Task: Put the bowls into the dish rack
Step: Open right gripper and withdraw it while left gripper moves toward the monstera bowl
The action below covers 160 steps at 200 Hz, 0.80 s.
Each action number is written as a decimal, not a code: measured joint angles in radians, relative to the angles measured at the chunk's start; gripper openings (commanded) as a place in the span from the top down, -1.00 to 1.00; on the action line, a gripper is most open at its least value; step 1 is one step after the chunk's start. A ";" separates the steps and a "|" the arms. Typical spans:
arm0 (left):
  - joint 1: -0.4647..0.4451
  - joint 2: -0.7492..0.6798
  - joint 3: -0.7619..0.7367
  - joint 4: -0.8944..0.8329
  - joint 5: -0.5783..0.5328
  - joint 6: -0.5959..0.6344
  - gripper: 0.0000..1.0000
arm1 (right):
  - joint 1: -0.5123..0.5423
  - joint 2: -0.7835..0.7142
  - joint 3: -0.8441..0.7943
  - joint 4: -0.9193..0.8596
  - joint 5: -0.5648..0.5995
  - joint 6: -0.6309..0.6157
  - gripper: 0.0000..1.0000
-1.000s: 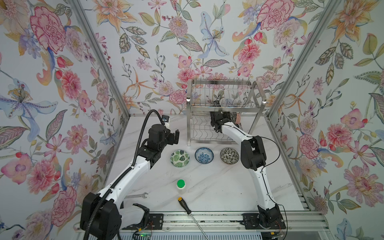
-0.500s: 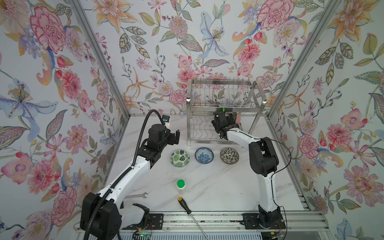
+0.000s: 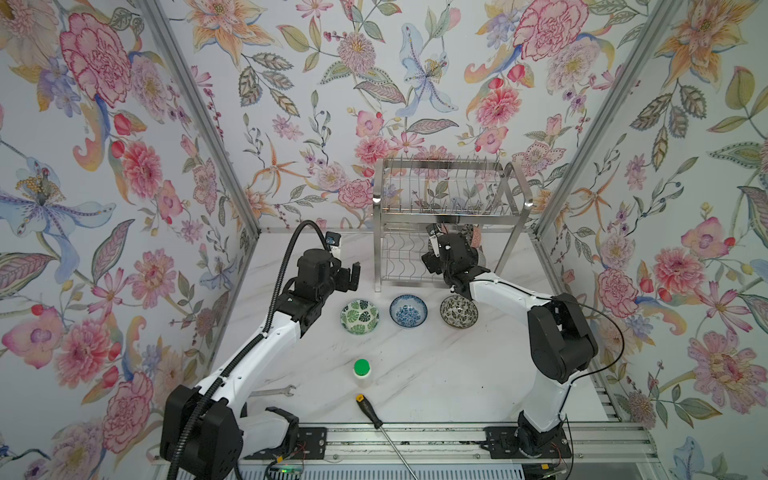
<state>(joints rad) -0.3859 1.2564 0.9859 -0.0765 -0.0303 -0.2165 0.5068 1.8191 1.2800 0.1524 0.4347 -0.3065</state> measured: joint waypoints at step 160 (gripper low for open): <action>0.000 -0.013 -0.132 -0.101 -0.030 -0.080 -0.99 | -0.128 -0.707 -0.283 -0.412 -0.297 0.293 -0.99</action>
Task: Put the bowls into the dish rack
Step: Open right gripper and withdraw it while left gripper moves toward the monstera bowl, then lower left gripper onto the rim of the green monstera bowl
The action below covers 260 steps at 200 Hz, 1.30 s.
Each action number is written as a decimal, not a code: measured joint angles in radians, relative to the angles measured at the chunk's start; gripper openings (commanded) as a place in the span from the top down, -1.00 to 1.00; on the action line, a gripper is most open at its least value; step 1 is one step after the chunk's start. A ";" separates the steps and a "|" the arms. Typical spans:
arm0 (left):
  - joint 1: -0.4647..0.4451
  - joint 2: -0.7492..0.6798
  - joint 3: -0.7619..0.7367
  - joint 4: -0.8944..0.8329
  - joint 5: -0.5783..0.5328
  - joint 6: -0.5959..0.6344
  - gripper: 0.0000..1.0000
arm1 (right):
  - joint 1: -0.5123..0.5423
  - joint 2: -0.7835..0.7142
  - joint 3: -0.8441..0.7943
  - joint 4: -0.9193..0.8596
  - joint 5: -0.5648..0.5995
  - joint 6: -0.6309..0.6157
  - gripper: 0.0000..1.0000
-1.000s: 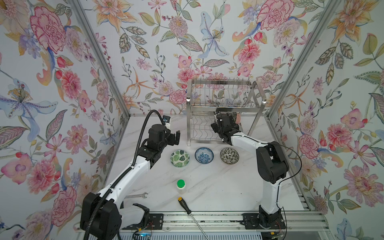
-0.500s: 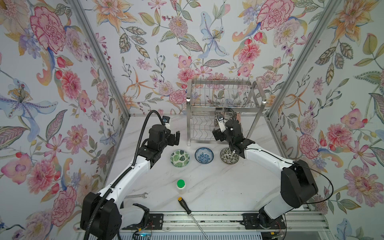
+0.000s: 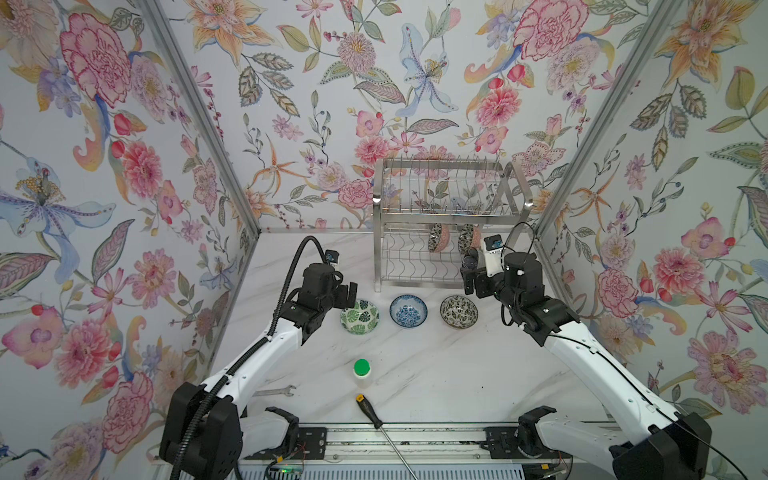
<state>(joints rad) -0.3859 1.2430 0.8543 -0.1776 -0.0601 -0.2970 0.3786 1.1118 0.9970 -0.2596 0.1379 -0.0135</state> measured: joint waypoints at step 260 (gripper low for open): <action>0.009 0.229 -0.146 0.068 0.140 -0.152 -0.18 | -0.047 0.046 0.026 -0.144 -0.052 0.042 -0.99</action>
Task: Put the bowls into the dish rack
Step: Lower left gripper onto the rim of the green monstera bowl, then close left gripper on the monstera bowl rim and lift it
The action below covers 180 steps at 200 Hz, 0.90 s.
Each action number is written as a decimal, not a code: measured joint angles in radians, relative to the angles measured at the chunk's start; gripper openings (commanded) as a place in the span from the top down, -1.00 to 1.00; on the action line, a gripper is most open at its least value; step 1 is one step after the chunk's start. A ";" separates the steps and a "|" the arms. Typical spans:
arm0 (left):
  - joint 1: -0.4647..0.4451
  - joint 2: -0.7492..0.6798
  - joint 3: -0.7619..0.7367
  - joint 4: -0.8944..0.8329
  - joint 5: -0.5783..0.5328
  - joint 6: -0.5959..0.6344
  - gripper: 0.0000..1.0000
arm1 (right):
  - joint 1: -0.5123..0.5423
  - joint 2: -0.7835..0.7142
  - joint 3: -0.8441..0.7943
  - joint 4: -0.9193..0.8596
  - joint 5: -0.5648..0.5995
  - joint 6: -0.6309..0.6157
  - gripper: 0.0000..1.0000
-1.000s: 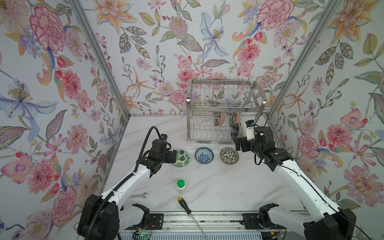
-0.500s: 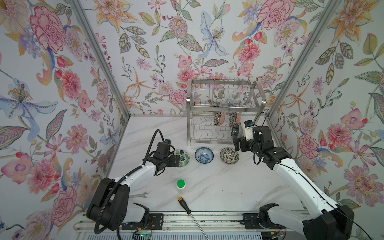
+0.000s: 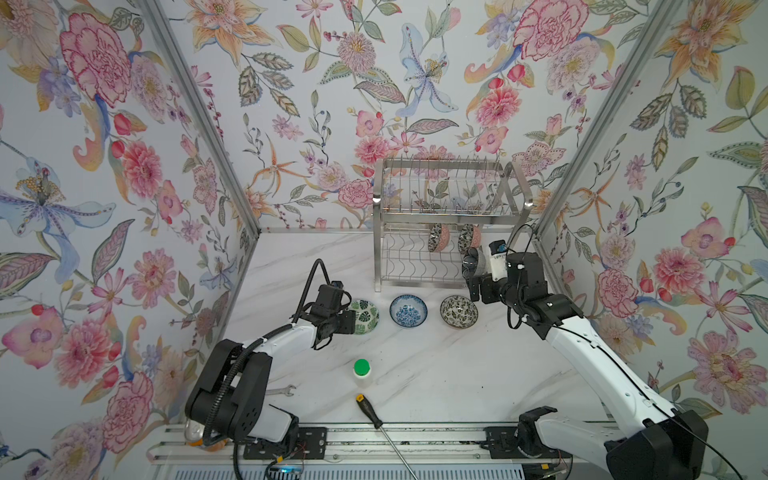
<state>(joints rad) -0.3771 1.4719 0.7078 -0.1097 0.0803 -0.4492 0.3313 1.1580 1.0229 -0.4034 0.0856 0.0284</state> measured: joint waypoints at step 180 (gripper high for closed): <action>0.047 -0.079 0.013 -0.030 -0.009 0.027 1.00 | -0.002 0.002 0.000 0.004 0.000 -0.001 -0.98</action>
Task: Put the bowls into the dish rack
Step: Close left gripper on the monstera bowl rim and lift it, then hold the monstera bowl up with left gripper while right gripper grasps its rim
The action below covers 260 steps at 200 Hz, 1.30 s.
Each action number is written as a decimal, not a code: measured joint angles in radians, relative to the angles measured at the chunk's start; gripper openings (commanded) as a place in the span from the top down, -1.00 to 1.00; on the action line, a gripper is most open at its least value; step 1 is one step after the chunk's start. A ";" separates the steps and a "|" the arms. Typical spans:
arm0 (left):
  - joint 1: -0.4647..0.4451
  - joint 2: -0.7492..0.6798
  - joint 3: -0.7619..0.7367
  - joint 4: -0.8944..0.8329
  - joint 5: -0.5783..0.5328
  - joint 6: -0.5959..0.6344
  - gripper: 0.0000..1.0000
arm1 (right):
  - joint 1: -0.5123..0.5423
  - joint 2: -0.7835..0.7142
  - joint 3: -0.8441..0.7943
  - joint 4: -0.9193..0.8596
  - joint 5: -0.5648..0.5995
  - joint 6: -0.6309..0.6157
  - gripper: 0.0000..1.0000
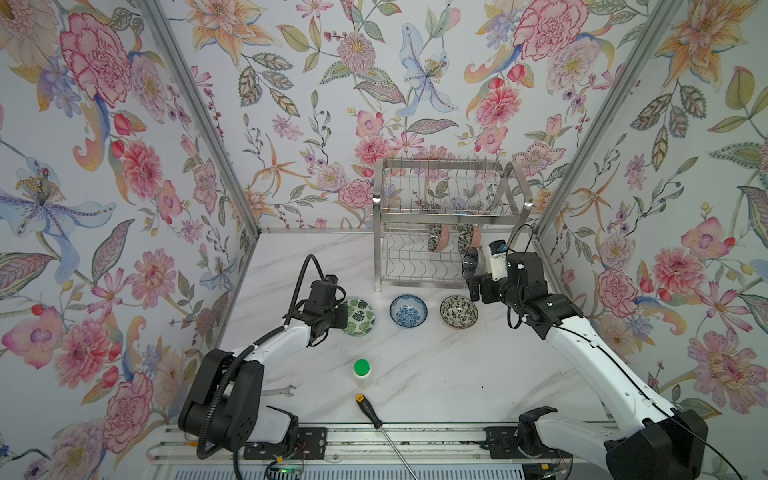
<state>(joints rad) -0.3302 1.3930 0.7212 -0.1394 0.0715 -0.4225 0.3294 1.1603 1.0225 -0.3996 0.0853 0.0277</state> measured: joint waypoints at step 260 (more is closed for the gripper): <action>-0.314 0.036 0.389 0.274 0.117 0.124 1.00 | 0.195 -0.016 0.006 0.230 -0.261 0.170 -0.95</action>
<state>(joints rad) -0.6441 1.4288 1.1107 0.1345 0.1883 -0.2989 0.5247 1.1439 1.0283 -0.1692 -0.1757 0.1974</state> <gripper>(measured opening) 0.088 0.996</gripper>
